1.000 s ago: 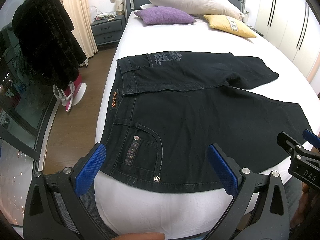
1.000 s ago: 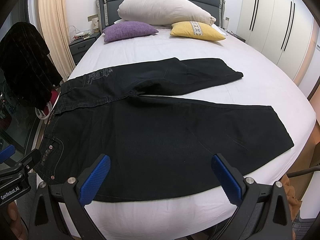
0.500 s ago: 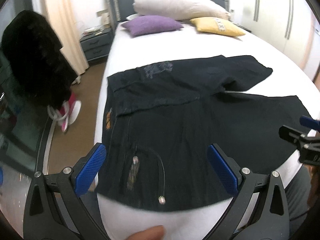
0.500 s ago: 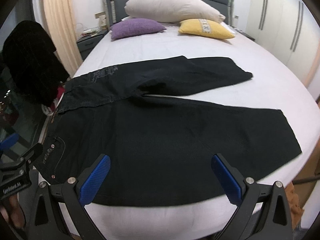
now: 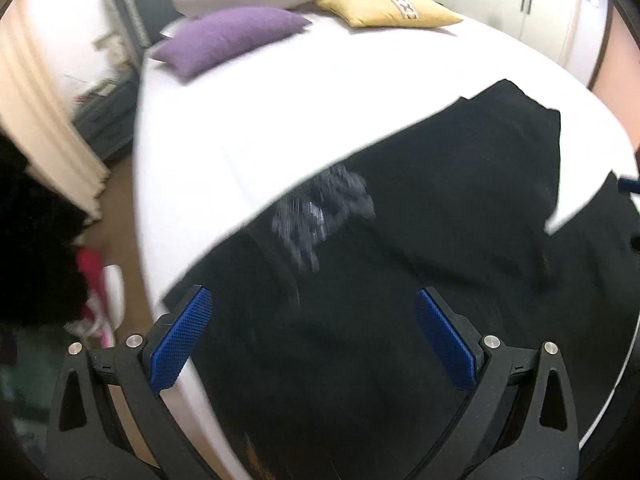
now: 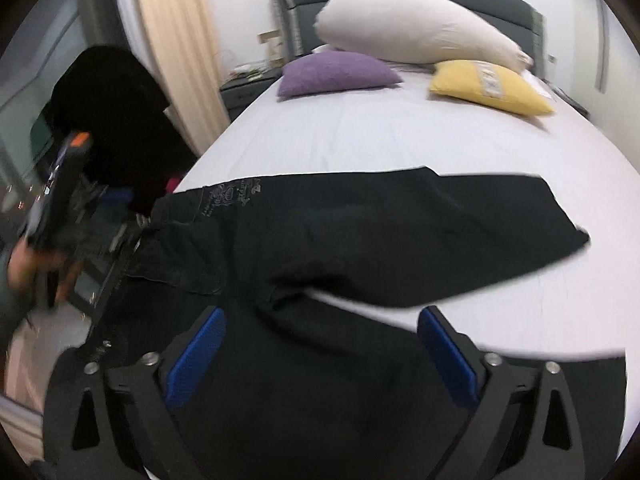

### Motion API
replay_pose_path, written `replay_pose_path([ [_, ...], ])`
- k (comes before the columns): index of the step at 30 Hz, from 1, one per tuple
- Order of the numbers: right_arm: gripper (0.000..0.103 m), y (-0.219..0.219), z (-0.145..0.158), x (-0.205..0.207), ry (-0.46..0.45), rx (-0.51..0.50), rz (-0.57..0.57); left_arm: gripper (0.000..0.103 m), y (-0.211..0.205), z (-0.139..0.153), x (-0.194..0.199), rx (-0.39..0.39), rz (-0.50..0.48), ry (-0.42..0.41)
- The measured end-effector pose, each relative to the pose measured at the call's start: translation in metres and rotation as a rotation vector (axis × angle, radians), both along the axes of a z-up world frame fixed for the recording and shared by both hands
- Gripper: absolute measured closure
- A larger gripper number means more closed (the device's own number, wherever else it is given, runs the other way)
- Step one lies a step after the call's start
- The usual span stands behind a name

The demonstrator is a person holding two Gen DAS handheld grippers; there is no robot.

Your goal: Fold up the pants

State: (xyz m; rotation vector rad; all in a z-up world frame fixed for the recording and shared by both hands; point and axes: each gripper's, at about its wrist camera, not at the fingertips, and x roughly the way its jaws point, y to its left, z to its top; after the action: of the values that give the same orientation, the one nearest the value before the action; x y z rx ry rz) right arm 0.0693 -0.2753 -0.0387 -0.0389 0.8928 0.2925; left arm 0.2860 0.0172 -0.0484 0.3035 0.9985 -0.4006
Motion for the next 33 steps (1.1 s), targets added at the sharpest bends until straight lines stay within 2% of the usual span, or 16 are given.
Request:
replay_pose_path([
  [3, 0.019, 0.0, -0.008, 0.023, 0.031, 0.007, 0.092, 0.001, -0.001, -0.017, 0.062, -0.025, -0.051, 0.091],
  [4, 0.021, -0.001, -0.01, 0.029, 0.036, 0.006, 0.111, 0.007, -0.002, -0.025, 0.08, -0.036, -0.069, 0.135],
  [5, 0.022, -0.003, -0.013, 0.036, 0.044, 0.009, 0.136, 0.02, -0.001, -0.033, 0.094, -0.045, -0.09, 0.171],
  [8, 0.026, -0.005, -0.02, 0.051, 0.065, 0.027, 0.187, 0.033, 0.003, -0.052, 0.127, -0.059, -0.131, 0.257],
  [11, 0.026, -0.008, -0.026, 0.065, 0.071, 0.03, 0.21, 0.038, 0.009, -0.061, 0.147, -0.098, -0.166, 0.321],
  [14, 0.027, -0.006, -0.03, 0.073, 0.07, 0.031, 0.228, 0.039, 0.011, -0.073, 0.161, -0.05, -0.176, 0.341],
  [19, 0.028, 0.0, -0.031, 0.081, 0.073, 0.056, 0.268, 0.039, 0.022, -0.083, 0.186, -0.075, -0.158, 0.378],
  [21, 0.03, 0.003, -0.031, 0.084, 0.075, 0.05, 0.289, 0.045, 0.021, -0.087, 0.191, -0.05, -0.167, 0.381],
  [22, 0.034, 0.004, -0.031, 0.087, 0.078, 0.046, 0.299, 0.058, 0.022, -0.089, 0.193, -0.041, -0.169, 0.381],
  [23, 0.036, 0.006, -0.031, 0.09, 0.08, 0.043, 0.304, 0.075, 0.023, -0.089, 0.195, -0.043, -0.165, 0.388],
  [26, 0.037, 0.009, -0.027, 0.102, 0.068, 0.034, 0.32, 0.088, 0.026, -0.089, 0.198, -0.059, -0.157, 0.4],
  [29, 0.038, 0.014, -0.022, 0.121, 0.06, 0.026, 0.339, 0.095, 0.02, -0.088, 0.191, -0.038, -0.166, 0.35],
  [33, 0.043, 0.03, -0.02, 0.151, 0.052, -0.036, 0.382, 0.096, 0.023, -0.07, 0.17, -0.024, -0.166, 0.215],
])
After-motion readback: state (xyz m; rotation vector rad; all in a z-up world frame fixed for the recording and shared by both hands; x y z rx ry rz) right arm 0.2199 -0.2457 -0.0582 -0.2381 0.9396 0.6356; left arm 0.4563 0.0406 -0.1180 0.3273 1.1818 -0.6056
